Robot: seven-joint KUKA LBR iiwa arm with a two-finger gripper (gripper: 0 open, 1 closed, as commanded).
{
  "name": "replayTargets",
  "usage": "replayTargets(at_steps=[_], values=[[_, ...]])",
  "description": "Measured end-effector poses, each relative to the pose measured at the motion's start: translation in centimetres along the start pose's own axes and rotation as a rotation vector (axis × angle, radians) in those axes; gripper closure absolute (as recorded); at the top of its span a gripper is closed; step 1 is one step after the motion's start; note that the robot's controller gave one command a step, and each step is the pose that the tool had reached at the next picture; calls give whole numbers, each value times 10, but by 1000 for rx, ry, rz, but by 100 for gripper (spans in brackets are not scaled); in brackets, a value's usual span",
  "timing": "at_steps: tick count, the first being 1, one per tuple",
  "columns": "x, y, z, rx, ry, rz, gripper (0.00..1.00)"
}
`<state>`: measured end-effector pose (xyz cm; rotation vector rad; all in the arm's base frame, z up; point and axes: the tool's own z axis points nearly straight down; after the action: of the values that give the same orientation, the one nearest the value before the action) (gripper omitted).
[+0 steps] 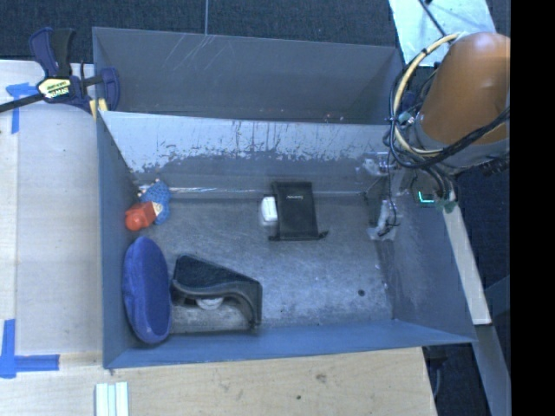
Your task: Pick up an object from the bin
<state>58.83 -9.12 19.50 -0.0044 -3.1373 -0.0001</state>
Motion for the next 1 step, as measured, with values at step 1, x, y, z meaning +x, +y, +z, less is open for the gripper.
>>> replayTargets(at_steps=[1], values=[[-28, 103, 127, -2, -7, -166, 0]])
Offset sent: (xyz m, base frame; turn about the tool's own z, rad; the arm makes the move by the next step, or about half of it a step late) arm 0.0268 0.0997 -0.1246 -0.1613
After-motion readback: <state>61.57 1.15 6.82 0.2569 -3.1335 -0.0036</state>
